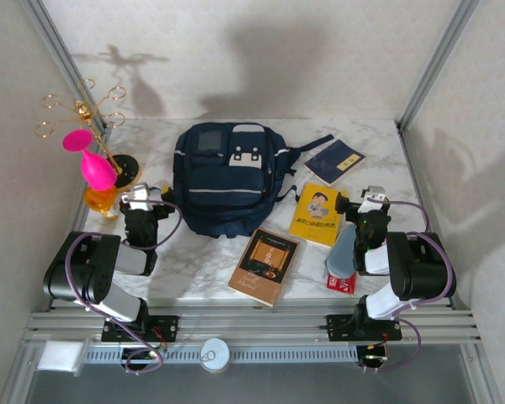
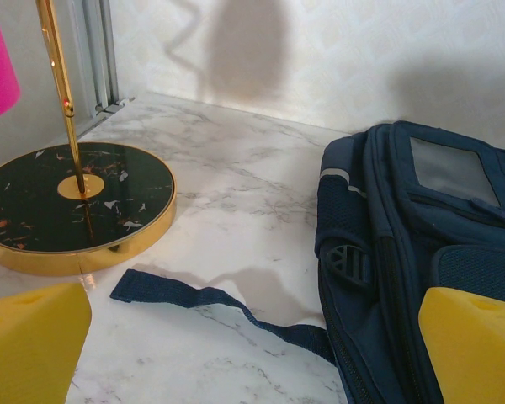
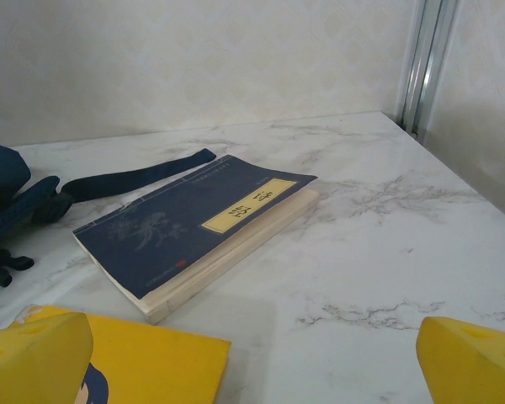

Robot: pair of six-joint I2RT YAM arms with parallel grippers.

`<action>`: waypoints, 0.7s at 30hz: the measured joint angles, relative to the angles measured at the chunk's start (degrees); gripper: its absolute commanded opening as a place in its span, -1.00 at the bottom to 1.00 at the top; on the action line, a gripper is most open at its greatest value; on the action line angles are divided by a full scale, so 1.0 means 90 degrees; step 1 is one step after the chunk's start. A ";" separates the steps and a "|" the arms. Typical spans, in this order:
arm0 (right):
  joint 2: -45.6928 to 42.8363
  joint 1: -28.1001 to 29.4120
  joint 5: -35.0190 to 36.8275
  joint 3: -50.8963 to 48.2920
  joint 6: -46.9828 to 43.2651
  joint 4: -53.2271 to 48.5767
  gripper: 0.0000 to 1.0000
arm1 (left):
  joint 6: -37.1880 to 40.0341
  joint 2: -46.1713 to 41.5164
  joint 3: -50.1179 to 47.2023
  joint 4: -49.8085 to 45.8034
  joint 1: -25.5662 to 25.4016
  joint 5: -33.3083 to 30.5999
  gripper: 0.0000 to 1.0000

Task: Pack the student bag

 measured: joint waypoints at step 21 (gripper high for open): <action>-0.0568 0.0000 0.0097 0.0010 0.0034 -0.0483 0.97 | -0.0005 -0.0998 0.0083 -0.0952 0.0000 0.0194 0.99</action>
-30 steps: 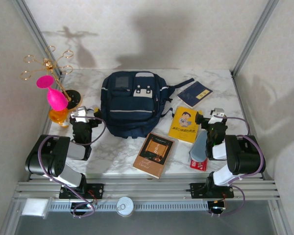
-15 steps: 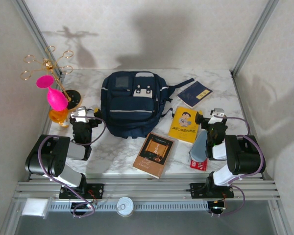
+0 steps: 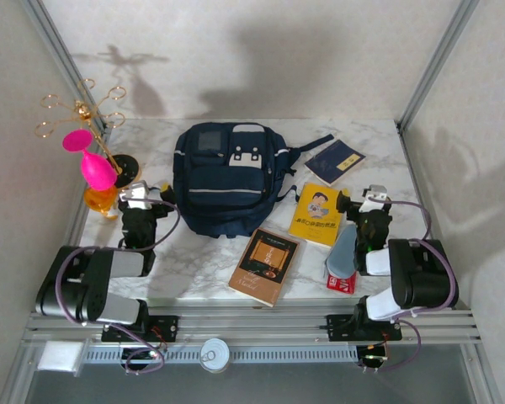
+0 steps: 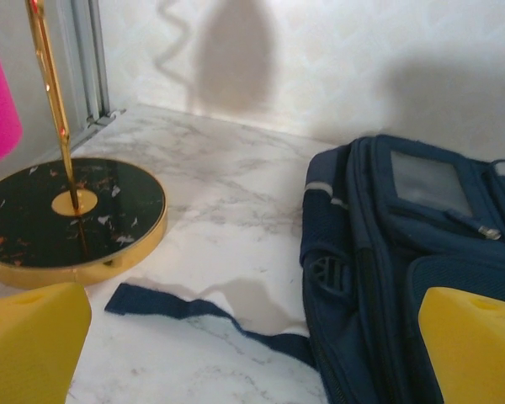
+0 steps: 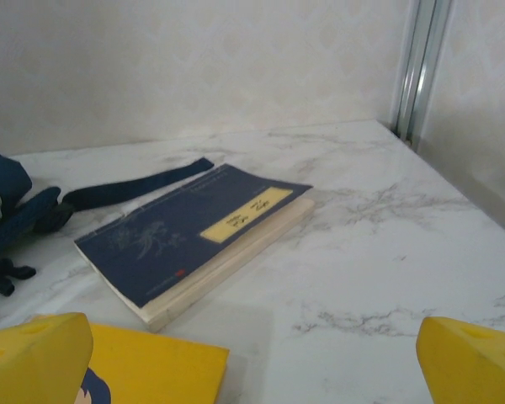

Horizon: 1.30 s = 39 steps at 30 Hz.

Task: Pack the student bag

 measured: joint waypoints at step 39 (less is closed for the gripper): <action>-0.1732 0.2387 -0.1953 0.2504 0.4175 -0.7427 0.98 | -0.6166 -0.2137 0.1205 -0.5571 -0.3123 0.0549 0.99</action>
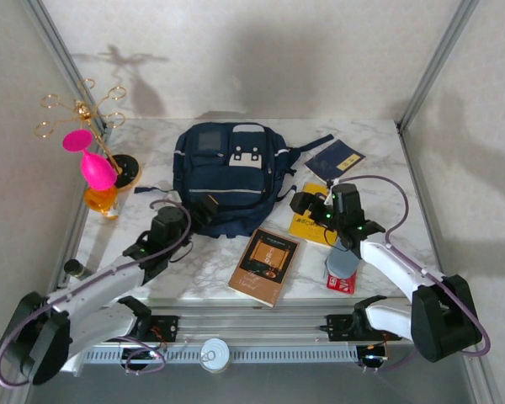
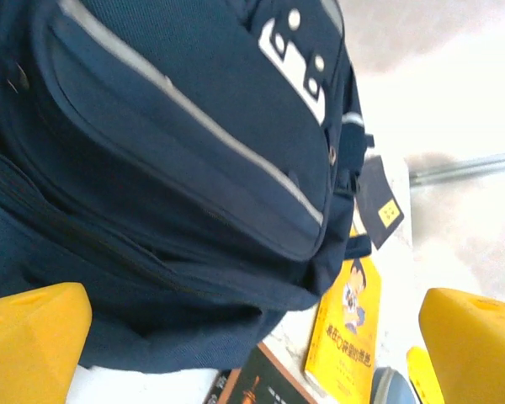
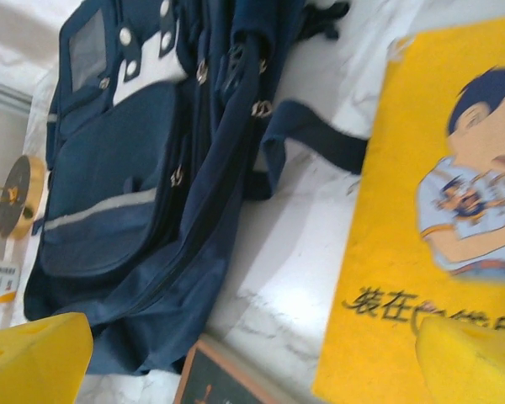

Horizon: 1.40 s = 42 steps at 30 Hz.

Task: Pack the student bag

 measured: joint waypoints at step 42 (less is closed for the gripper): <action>0.0226 0.0454 0.0719 0.0228 0.0177 -0.0216 0.98 | -0.0471 0.2348 0.0984 0.0461 0.0792 -0.0823 0.99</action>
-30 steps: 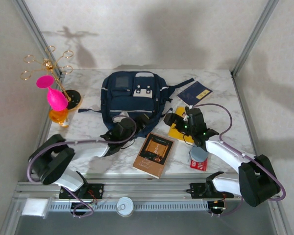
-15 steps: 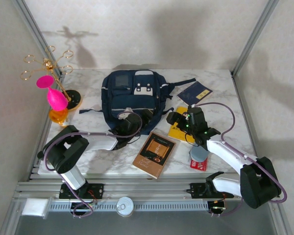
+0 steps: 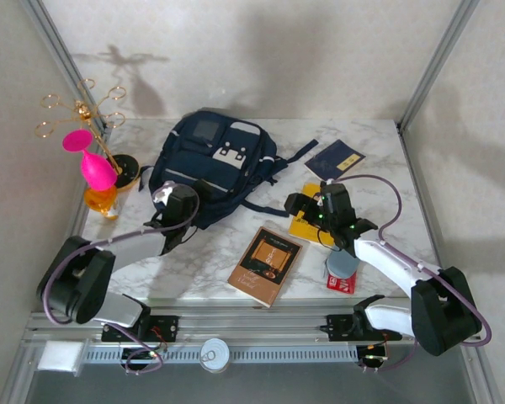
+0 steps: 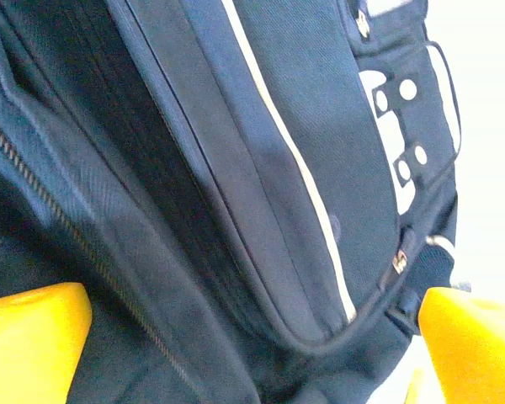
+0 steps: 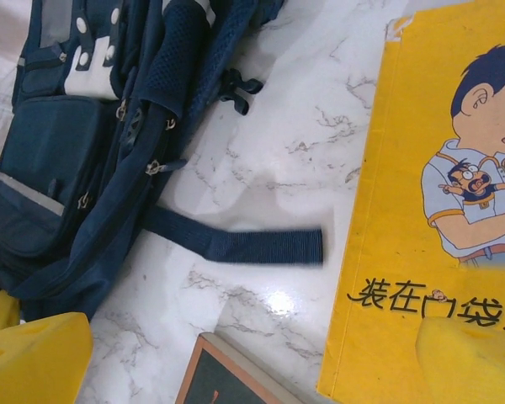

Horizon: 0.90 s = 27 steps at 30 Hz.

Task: Pack the student bag

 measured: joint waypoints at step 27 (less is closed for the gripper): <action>0.0483 0.0000 -0.0022 0.0342 -0.0185 -0.0114 0.98 | -0.3126 0.1666 0.1418 -0.1311 -0.1052 0.0017 0.74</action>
